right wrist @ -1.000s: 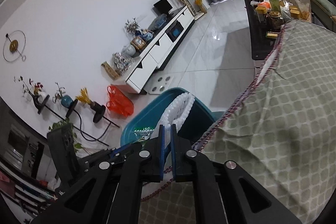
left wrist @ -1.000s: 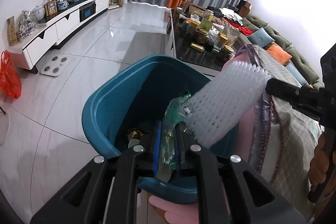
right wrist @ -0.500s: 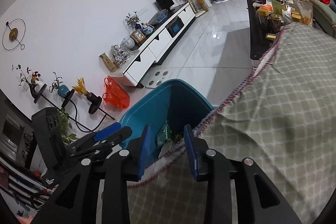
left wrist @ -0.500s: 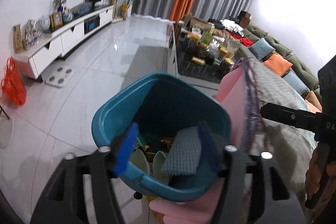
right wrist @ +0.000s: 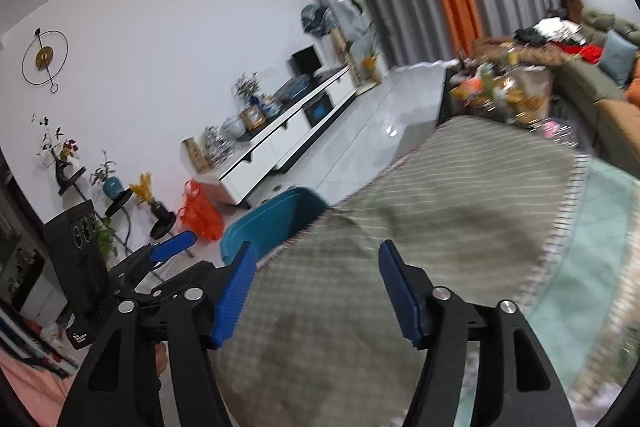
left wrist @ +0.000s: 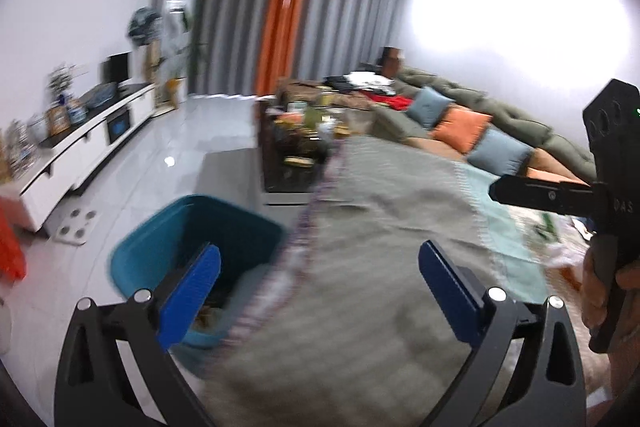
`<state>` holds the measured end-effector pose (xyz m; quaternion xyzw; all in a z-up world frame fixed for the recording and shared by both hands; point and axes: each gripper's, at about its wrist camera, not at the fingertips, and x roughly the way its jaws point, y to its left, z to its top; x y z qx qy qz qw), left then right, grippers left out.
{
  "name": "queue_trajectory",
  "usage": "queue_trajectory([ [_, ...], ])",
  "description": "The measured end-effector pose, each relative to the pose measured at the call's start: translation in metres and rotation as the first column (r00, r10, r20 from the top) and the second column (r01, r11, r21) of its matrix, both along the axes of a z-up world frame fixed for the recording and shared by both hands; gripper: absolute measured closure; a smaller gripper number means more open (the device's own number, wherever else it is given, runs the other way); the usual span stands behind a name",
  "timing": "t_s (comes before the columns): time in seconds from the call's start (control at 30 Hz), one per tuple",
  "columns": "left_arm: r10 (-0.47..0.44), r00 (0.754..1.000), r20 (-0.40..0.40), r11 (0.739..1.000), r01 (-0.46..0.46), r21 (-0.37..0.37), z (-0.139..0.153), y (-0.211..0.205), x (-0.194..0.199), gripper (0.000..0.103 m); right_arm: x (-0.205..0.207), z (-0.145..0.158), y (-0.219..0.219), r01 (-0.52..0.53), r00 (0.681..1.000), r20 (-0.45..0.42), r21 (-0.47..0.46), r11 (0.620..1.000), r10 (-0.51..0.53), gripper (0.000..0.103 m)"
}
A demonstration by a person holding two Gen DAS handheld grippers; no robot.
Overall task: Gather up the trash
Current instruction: 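Bring both tools back over the table toward the remaining trash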
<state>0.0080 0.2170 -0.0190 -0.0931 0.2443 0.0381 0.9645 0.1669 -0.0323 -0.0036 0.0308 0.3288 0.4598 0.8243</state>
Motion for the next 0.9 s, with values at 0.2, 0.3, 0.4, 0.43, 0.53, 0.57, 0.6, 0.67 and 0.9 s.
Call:
queue_trajectory([
  [0.2, -0.201, 0.980, -0.005, 0.979, 0.201, 0.032, 0.000, -0.081, 0.013, 0.003, -0.011, 0.004, -0.070, 0.141, 0.990, 0.029, -0.009, 0.990, -0.140, 0.035],
  [0.3, -0.285, 0.958, -0.013, 0.958, 0.285, 0.028, -0.003, -0.110, 0.019, 0.003, -0.015, 0.002, -0.108, 0.230, 0.973, 0.036, -0.020, 0.973, -0.229, 0.034],
  [0.4, -0.362, 0.932, -0.016, 0.932, 0.362, 0.024, -0.005, -0.139, 0.025, 0.003, -0.019, -0.002, -0.136, 0.294, 0.956, 0.030, -0.023, 0.956, -0.293, 0.034],
  [0.43, -0.378, 0.926, -0.017, 0.925, 0.378, 0.023, -0.005, -0.148, 0.027, 0.003, -0.019, -0.003, -0.146, 0.318, 0.948, 0.025, -0.023, 0.948, -0.317, 0.034],
  [0.53, -0.432, 0.901, -0.025, 0.901, 0.433, 0.020, -0.008, -0.173, 0.033, 0.003, -0.019, -0.007, -0.171, 0.374, 0.927, 0.018, -0.025, 0.927, -0.374, 0.034],
  [0.57, -0.444, 0.896, -0.029, 0.895, 0.445, 0.022, -0.008, -0.178, 0.037, 0.003, -0.019, -0.008, -0.180, 0.394, 0.919, 0.013, -0.022, 0.919, -0.393, 0.034],
  [0.6, -0.454, 0.890, -0.032, 0.890, 0.455, 0.025, -0.009, -0.186, 0.041, 0.003, -0.018, -0.010, -0.189, 0.409, 0.913, 0.006, -0.017, 0.912, -0.409, 0.034],
  [0.67, -0.483, 0.875, -0.041, 0.875, 0.484, 0.023, -0.011, -0.200, 0.048, 0.003, -0.018, -0.014, -0.204, 0.431, 0.902, -0.009, -0.008, 0.902, -0.431, 0.034],
  [0.9, -0.578, 0.813, -0.076, 0.815, 0.579, -0.009, -0.016, -0.238, 0.065, 0.004, -0.018, -0.027, -0.244, 0.497, 0.867, -0.050, 0.006, 0.868, -0.496, 0.034],
])
